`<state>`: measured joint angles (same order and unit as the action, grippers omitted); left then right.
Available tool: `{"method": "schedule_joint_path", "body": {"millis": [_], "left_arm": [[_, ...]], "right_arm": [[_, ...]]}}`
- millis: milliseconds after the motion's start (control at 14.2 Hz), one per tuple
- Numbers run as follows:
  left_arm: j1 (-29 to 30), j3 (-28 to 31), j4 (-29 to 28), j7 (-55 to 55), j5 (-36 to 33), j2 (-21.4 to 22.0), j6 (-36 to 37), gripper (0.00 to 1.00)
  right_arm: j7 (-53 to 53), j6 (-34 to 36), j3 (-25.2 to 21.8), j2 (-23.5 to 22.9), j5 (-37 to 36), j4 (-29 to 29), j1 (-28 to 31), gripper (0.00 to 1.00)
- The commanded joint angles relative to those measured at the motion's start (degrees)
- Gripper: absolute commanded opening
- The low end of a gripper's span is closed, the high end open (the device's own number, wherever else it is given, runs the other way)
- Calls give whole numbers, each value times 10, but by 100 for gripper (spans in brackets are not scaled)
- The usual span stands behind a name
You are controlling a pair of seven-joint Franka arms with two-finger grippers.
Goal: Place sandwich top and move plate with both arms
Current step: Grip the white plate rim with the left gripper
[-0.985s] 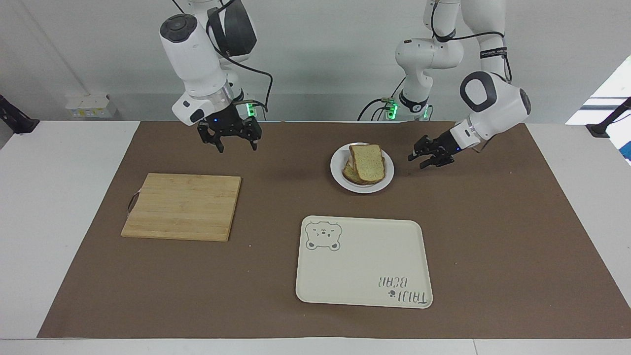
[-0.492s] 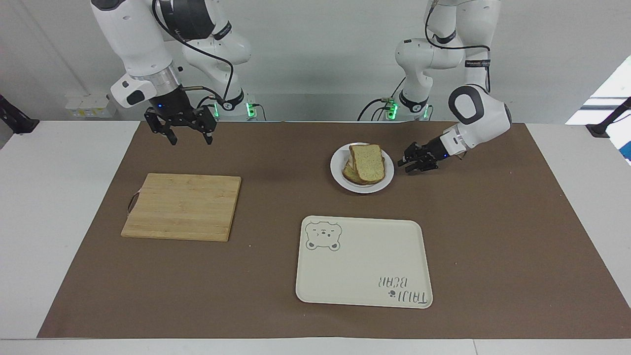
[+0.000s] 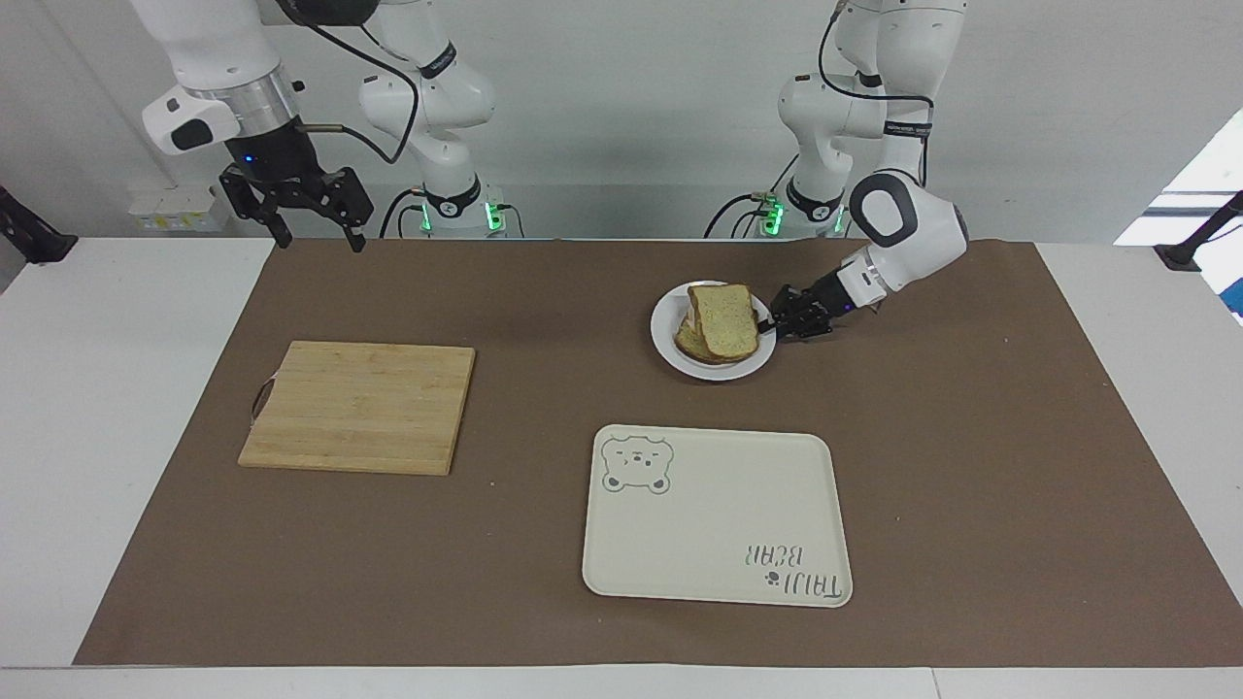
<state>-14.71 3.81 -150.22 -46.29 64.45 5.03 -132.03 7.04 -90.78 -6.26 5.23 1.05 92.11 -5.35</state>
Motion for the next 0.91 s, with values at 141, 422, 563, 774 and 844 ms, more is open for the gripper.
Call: {"method": "schedule_joint_path", "body": {"millis": [141, 422, 563, 774, 844], "left_arm": [[-5, 7, -14, -26, 16, 4, -10, 32], [-3, 8, -17, -25, 16, 8, 5, 0], [-1, 8, -17, -25, 16, 10, 29, 0], [24, 10, -11, -24, 16, 13, 55, 0], [38, 10, -7, -23, 16, 13, 62, 0]], "right_arm": [[-15, 29, 1, 14, -11, -9, 6, 100], [-17, 45, 1, 18, -11, -9, 6, 100], [-49, 46, 1, 17, -20, -11, 5, 100], [-76, 95, 1, 7, -31, -25, 9, 100], [-76, 117, 1, 3, -31, -38, 9, 100]]}}
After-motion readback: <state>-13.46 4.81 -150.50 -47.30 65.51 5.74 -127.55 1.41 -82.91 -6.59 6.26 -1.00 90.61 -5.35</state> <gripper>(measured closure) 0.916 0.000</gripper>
